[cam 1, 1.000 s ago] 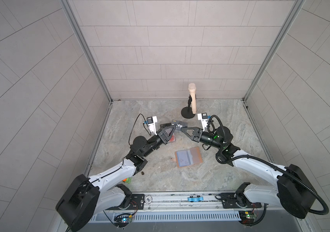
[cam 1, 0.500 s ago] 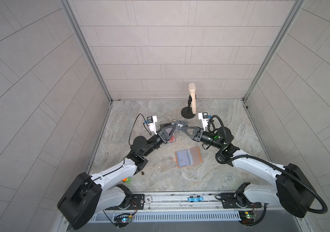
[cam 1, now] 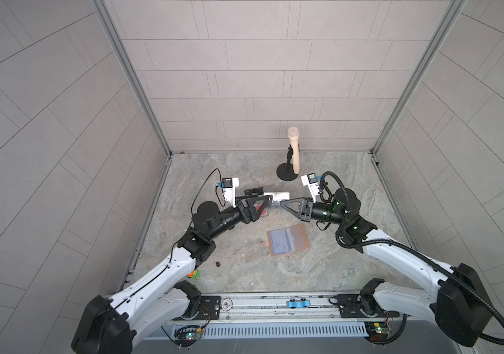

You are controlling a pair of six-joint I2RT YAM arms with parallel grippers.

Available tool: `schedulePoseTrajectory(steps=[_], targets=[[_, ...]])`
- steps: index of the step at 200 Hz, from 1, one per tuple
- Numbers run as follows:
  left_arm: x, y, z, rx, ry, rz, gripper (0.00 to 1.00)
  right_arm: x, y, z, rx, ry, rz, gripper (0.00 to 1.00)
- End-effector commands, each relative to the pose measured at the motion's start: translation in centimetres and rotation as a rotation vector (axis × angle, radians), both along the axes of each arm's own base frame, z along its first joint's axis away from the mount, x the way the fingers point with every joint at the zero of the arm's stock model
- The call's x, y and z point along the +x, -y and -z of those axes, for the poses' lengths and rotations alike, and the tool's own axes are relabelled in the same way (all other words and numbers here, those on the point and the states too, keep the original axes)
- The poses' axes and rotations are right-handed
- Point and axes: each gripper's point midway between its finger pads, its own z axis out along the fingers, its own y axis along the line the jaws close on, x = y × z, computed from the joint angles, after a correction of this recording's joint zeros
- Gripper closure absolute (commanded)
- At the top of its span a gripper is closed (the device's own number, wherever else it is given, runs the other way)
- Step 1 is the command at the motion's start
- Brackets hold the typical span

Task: Take the credit cards out of the card holder
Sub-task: Pass the credit card.

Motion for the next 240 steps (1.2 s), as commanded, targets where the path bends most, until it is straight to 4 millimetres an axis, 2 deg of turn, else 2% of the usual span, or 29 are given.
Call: schedulePoseTrajectory(steps=[1,39,72,92,122,186,240], targets=[[-2.6,-0.6,1.4,0.244,0.032,0.097,0.12,-3.2,0.6,1.8,-0.173,0.068,-0.133,1.0],[-5.0,-0.7,1.7,0.413,0.013,0.257,0.13,-6.5,1.7,4.2,-0.334,0.087,-0.291,1.0],[-6.6,0.1,1.6,0.471,0.012,0.409,0.25,-7.6,0.9,4.3,-0.34,0.132,-0.374,1.0],[-7.5,0.6,0.8,0.446,0.059,0.473,0.27,-8.4,0.5,4.4,-0.343,0.144,-0.435,1.0],[-9.2,1.2,0.9,0.427,0.047,0.607,0.33,-9.5,-0.1,4.1,-0.332,0.185,-0.514,1.0],[-10.2,1.8,2.0,0.402,-0.014,0.71,0.47,-9.8,-0.5,3.0,-0.315,0.25,-0.57,1.0],[-10.1,2.1,2.6,0.382,-0.041,0.728,0.62,-8.9,-1.0,2.4,-0.312,0.266,-0.551,1.0]])
